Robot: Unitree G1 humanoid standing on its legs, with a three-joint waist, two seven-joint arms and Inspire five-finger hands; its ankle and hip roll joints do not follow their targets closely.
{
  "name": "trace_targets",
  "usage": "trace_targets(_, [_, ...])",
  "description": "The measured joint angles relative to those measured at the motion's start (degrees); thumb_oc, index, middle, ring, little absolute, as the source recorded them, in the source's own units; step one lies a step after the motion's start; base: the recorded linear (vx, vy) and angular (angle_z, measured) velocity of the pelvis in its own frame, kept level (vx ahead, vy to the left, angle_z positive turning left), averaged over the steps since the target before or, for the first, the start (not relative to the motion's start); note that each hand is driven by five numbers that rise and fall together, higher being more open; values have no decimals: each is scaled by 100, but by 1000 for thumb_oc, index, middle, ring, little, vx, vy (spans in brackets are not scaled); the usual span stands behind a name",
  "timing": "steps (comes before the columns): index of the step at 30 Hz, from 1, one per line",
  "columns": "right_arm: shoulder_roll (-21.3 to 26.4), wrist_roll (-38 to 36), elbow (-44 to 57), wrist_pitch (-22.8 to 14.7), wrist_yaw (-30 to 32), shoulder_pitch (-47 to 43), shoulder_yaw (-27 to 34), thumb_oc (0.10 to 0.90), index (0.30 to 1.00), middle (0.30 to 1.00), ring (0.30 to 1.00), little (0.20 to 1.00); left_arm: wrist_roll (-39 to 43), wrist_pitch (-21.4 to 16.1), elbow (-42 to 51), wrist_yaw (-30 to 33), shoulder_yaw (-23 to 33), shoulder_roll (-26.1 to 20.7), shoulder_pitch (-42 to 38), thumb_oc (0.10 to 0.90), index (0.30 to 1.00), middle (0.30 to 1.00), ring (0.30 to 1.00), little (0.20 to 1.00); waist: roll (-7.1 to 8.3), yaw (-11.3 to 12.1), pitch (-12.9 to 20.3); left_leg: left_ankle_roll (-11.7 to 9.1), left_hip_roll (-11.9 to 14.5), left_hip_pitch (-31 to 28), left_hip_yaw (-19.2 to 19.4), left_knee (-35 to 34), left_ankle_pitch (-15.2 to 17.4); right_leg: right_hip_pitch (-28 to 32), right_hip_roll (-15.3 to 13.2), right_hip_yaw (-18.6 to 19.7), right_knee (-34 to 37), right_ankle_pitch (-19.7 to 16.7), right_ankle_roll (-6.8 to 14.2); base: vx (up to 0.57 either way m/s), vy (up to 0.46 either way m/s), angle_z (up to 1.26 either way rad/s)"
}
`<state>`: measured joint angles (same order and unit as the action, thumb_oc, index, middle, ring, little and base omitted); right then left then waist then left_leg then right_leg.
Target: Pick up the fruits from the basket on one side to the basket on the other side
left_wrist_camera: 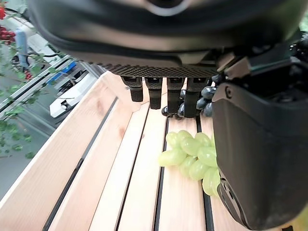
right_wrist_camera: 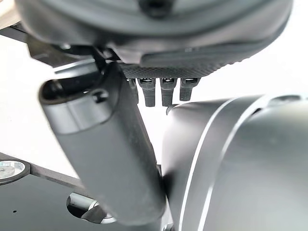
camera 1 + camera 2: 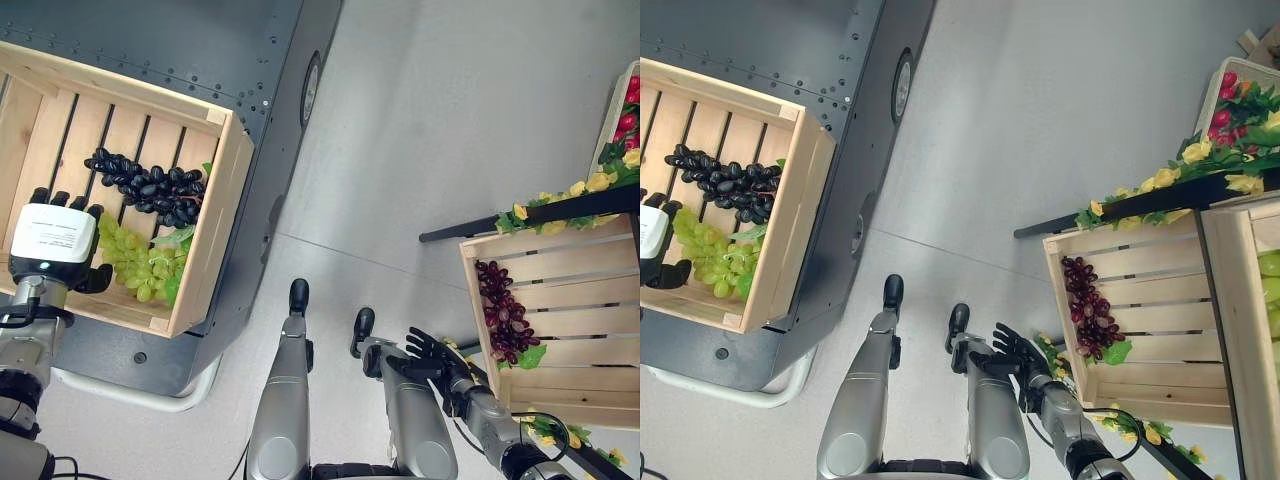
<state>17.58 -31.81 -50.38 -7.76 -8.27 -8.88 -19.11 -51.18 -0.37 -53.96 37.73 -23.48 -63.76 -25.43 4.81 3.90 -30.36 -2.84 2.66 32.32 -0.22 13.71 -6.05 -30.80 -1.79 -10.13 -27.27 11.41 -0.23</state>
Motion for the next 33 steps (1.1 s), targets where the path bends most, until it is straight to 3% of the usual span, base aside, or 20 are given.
trace_targets(8, [3,-2,-5,2,0,-5,-8,800,900,900,900,900,-6,13,-85,-134,-279,-2,-357,800,900,900,900,900,10,8,3,16,0,27,-11,26,-1,-12,5,-3,3,-3,3,0,0,0])
trace_targets(22, [2,-3,6,6,4,-37,-30,800,900,900,900,900,-252,-36,9,-973,-530,-11,-595,800,900,900,900,900,60,-32,5,27,-18,112,-5,52,6,-80,-4,17,21,-24,37,-2,4,0])
trace_targets(33, [3,-3,-18,-2,6,-89,-25,800,900,900,900,900,-545,-762,305,-1089,-780,-543,-738,800,900,900,900,900,100,-110,4,38,-57,178,-71,69,1,-98,-25,-26,23,-32,47,-3,-3,2])
